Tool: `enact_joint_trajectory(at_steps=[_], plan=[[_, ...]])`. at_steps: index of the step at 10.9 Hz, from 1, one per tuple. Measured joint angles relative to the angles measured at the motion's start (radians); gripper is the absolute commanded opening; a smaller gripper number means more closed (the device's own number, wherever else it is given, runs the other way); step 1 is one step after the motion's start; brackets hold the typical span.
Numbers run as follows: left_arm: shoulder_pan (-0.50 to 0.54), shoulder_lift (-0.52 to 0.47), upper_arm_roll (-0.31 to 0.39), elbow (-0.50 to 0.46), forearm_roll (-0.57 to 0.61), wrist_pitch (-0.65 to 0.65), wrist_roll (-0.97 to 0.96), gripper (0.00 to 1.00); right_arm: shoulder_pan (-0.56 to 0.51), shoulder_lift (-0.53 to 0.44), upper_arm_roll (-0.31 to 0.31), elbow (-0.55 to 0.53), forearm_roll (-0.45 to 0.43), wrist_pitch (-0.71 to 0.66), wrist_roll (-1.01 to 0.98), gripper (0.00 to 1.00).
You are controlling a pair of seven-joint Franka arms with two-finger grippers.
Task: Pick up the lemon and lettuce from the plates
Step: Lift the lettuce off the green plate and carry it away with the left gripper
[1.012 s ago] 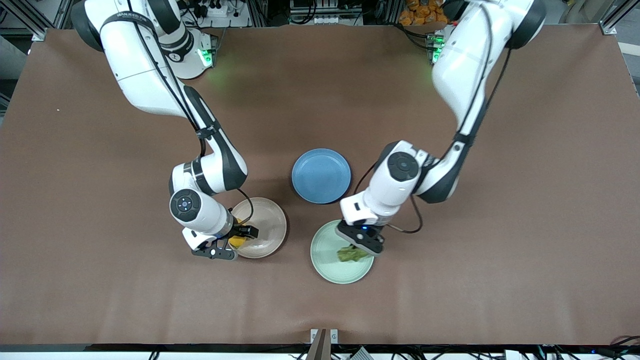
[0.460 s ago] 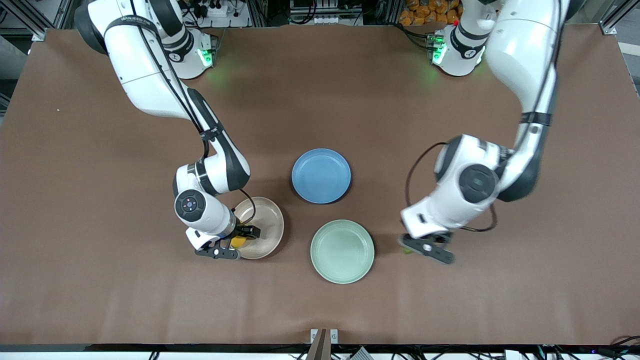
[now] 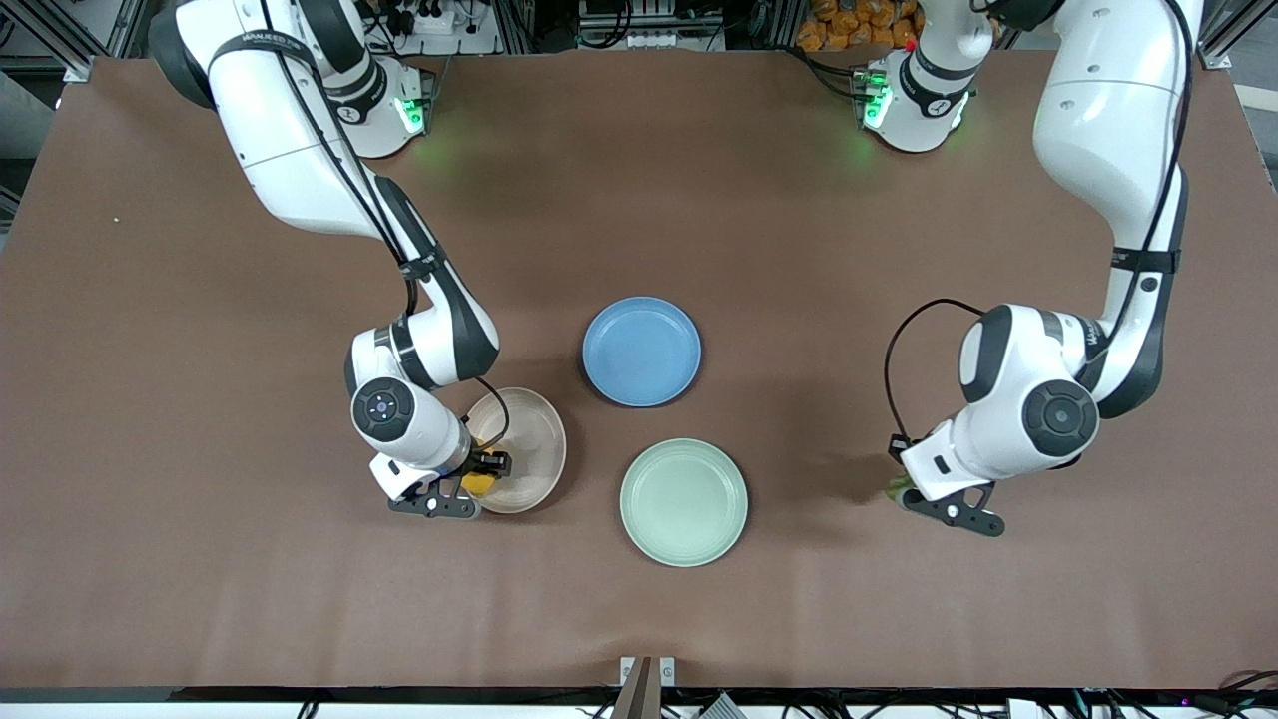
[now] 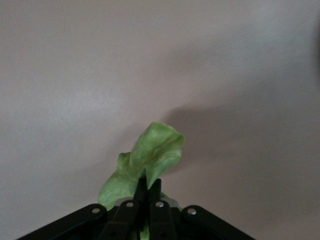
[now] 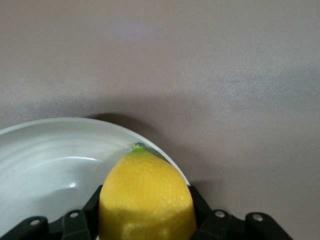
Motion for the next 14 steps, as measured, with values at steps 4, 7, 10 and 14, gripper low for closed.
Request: enact_joint_trajectory(at_steps=[4, 7, 10, 14], plan=[[0.042, 0.055, 0.018, -0.026, 0.029, -0.004, -0.005, 0.99, 0.0, 0.0, 0.0, 0.001, -0.004, -0.002, 0.0, 0.31], [0.045, 0.068, 0.022, -0.025, 0.03, -0.003, -0.069, 1.0, -0.003, 0.001, -0.003, 0.02, -0.009, -0.059, 0.0, 0.31], [0.047, 0.039, 0.022, -0.008, 0.03, -0.021, -0.087, 1.0, -0.016, 0.001, -0.007, 0.074, -0.009, -0.162, -0.001, 0.31], [0.048, -0.095, 0.023, 0.01, 0.032, -0.114, -0.087, 1.0, -0.03, -0.001, -0.009, 0.131, -0.009, -0.273, -0.025, 0.31]])
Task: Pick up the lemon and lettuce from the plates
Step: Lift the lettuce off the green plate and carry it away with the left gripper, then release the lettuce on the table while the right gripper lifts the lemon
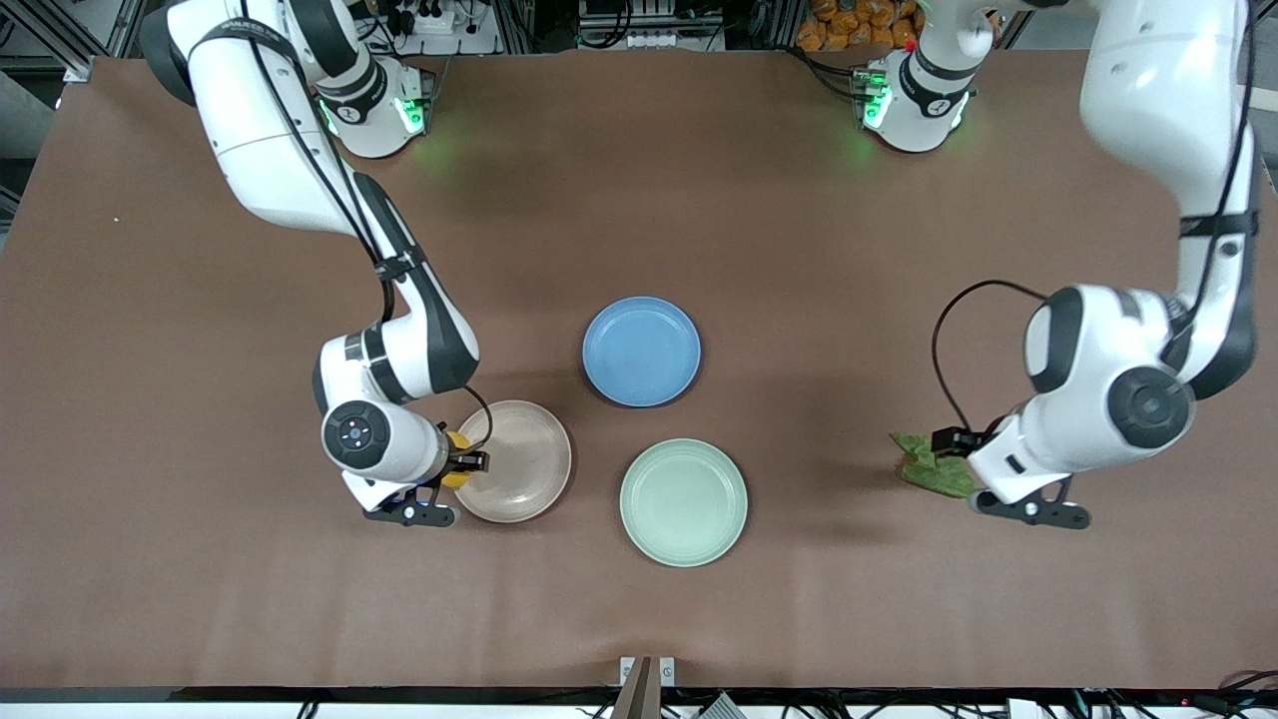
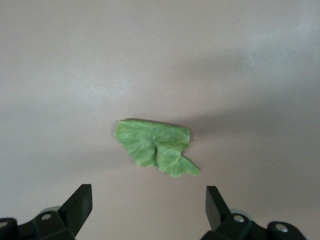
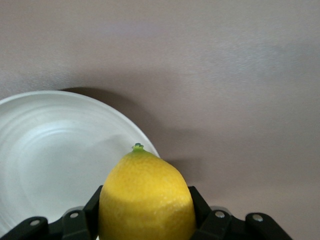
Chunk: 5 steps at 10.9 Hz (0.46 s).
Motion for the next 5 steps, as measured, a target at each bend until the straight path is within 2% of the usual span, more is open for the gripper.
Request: enact_joint_trajectory(at_steps=[5], plan=[[0.006, -0.184, -0.001, 0.004, 0.0, -0.099, -0.055, 1.0, -0.055, -0.007, -0.005, 0.058, 0.0, -0.106, -0.105, 0.32]])
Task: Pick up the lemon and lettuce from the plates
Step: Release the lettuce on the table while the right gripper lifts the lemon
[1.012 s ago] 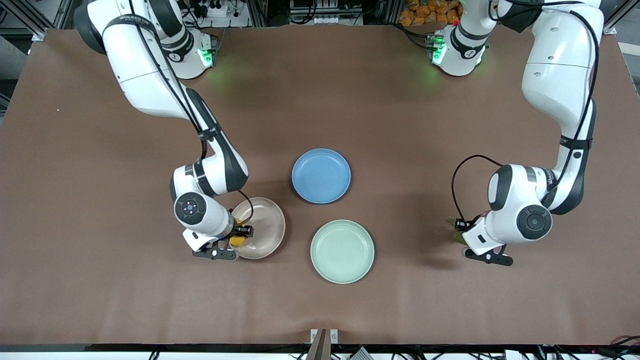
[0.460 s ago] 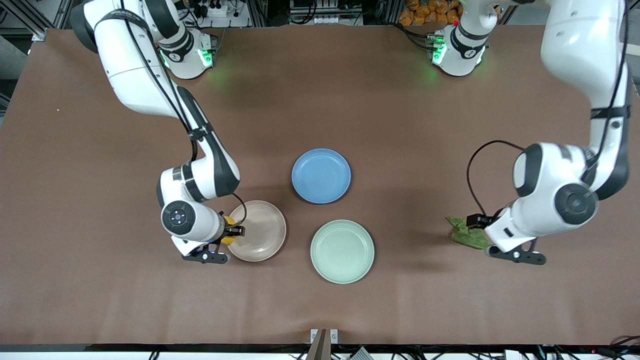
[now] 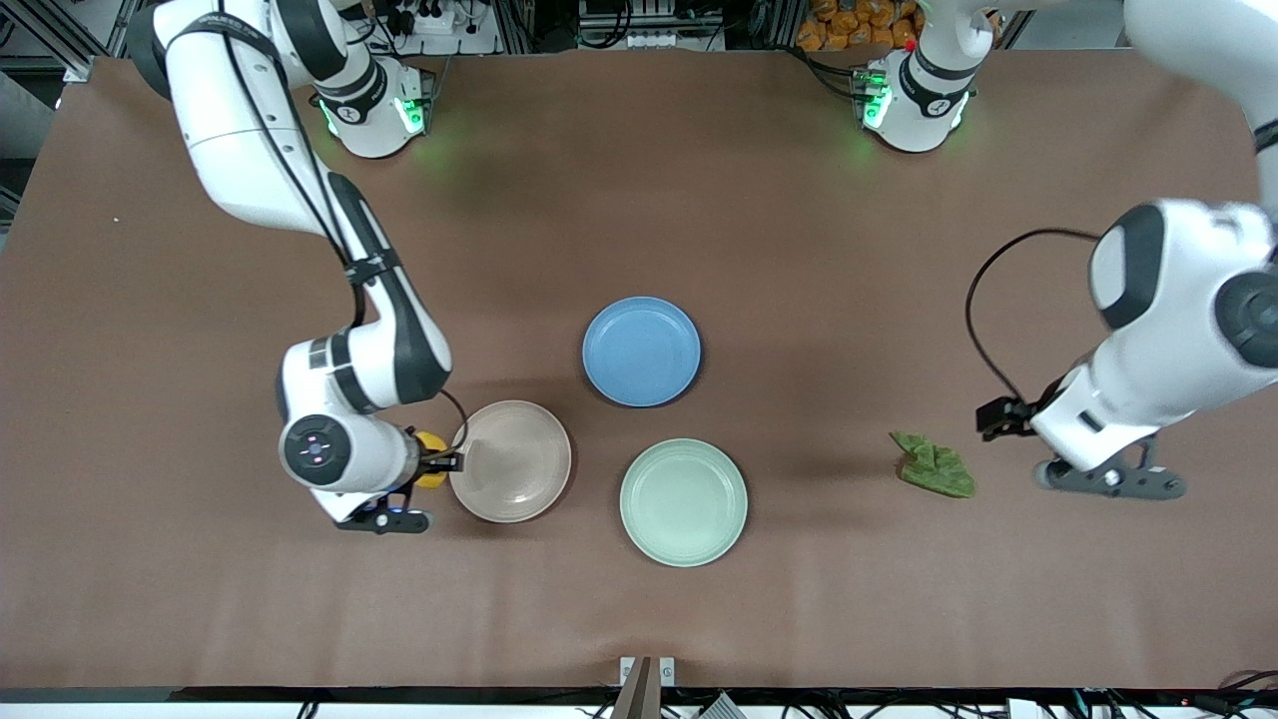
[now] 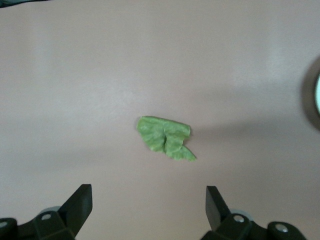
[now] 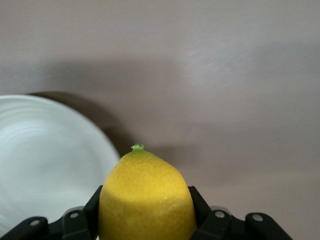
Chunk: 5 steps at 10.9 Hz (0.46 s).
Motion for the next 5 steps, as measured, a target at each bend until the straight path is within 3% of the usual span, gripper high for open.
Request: enact_joint_trajectory(at_steps=[5], plan=[[0.009, -0.156, 0.0, -0.001, -0.001, -0.171, -0.011, 1.0, -0.16, -0.056, 0.002, 0.067, 0.001, -0.166, -0.213, 0.35]])
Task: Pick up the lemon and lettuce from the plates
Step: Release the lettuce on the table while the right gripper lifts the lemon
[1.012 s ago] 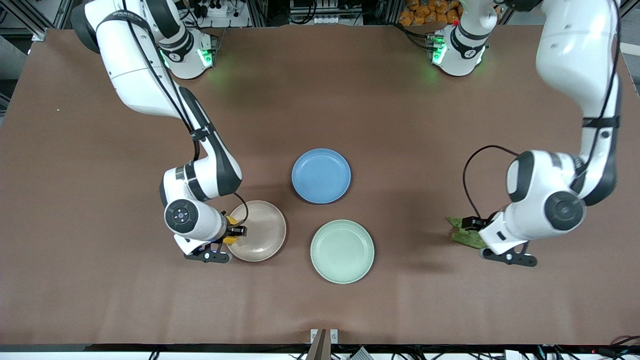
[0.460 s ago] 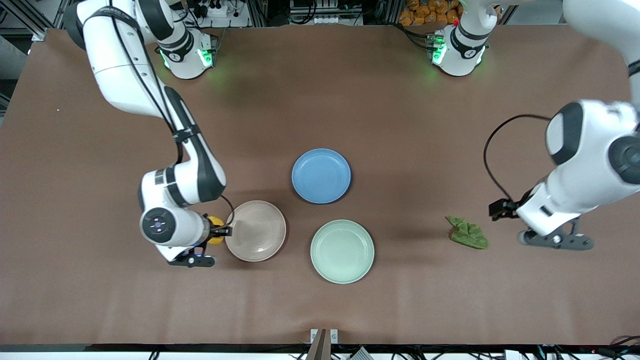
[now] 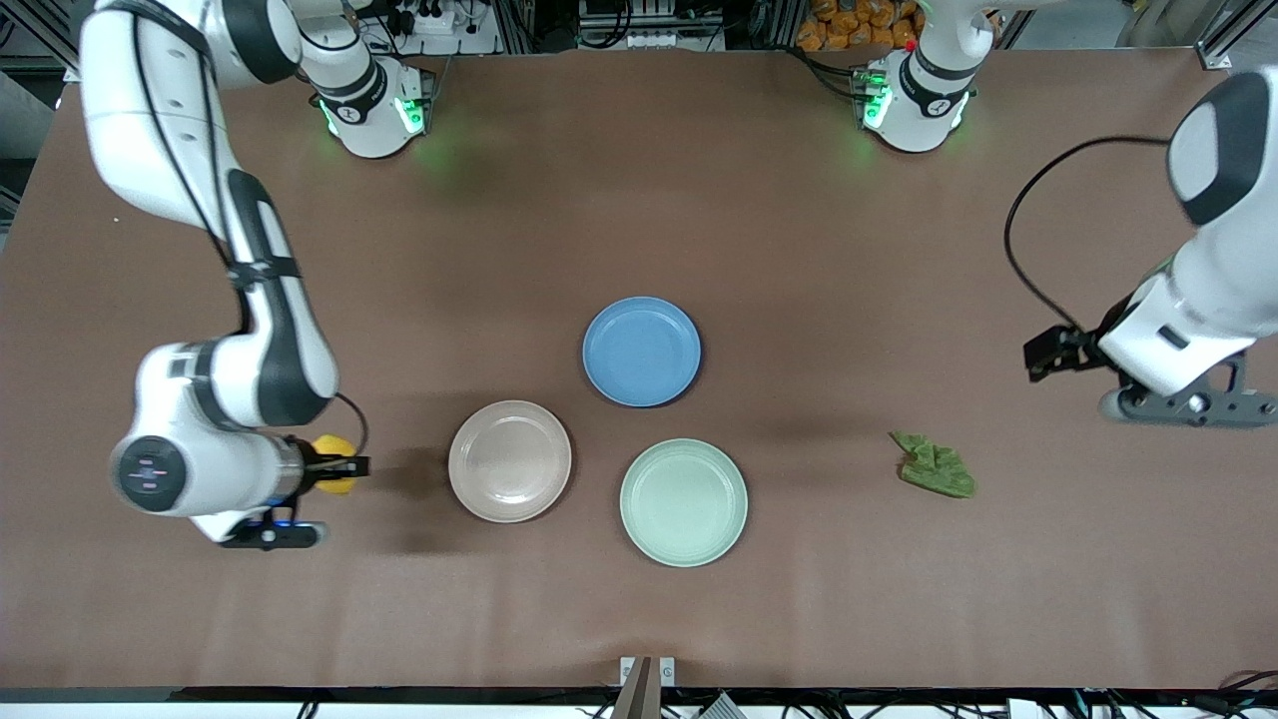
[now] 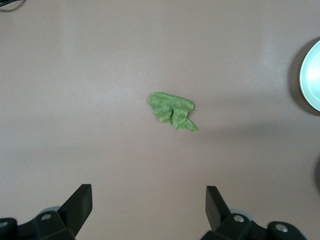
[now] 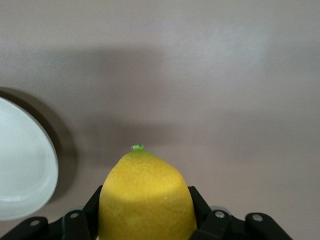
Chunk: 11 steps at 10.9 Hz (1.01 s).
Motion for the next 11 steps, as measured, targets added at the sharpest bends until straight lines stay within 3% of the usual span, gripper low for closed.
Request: enact_joint_trajectory(at_steps=[2, 7, 11], plan=[[0.003, -0.045, 0.001, -0.003, -0.002, -0.045, 0.0, 1.0, -0.05, -0.06, -0.001, -0.022, 0.0, -0.031, -0.097, 0.35], [0.077, -0.117, 0.0, -0.05, -0.113, -0.089, 0.0, 1.0, -0.153, -0.208, -0.002, -0.211, 0.0, -0.028, -0.276, 0.35], [0.079, -0.192, -0.004, -0.113, -0.116, -0.084, 0.0, 1.0, -0.172, -0.249, -0.003, -0.381, 0.0, 0.132, -0.296, 0.35]])
